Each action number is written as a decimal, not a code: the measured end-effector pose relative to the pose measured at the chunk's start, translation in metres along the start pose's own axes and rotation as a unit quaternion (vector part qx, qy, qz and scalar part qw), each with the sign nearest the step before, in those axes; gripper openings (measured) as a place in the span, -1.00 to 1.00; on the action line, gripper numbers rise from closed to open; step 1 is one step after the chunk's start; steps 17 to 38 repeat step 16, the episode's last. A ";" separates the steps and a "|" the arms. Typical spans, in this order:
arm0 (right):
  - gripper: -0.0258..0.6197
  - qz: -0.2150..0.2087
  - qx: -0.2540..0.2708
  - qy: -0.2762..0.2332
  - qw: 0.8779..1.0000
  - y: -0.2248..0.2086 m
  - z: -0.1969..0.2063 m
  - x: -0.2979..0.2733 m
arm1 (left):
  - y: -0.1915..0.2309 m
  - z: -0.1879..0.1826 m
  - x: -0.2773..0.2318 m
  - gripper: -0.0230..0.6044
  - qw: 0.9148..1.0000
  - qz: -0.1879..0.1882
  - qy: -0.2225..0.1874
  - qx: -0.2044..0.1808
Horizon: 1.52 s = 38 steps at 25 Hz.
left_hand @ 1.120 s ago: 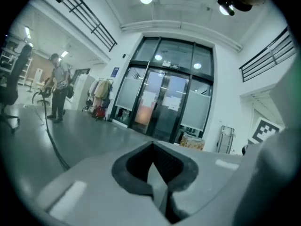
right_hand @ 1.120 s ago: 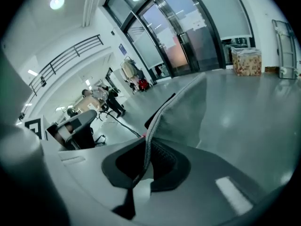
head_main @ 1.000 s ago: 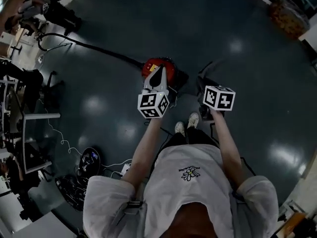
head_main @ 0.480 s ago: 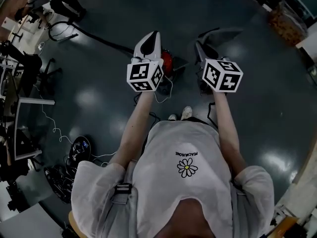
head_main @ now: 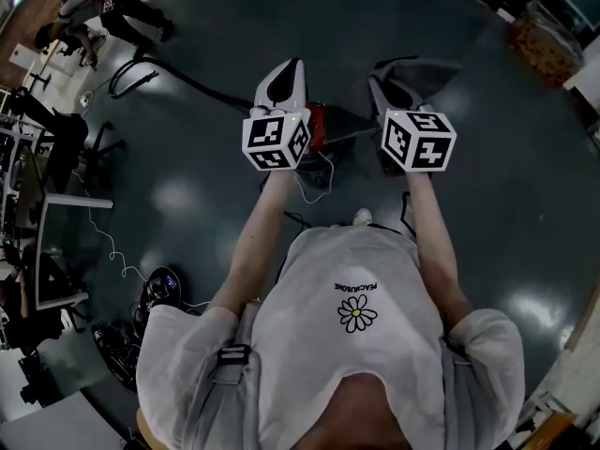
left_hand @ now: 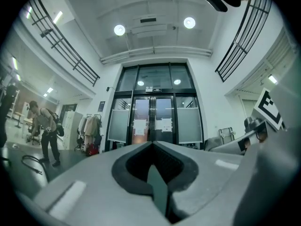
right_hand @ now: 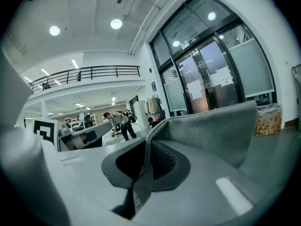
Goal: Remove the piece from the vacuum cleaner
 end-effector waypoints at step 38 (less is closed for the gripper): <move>-0.80 -0.009 -0.001 0.007 1.000 0.003 0.003 -0.033 | 0.031 0.007 -0.011 -0.92 1.000 -0.017 0.008 0.012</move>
Point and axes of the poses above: the fingertips, and each gripper's own axes: x backward along the fingers, y to its left, z out of its underside, the point moved 8 cm from there along x, backward along the fingers, and after that the axes turned 13 degrees about -z, right-handed, at the moved point
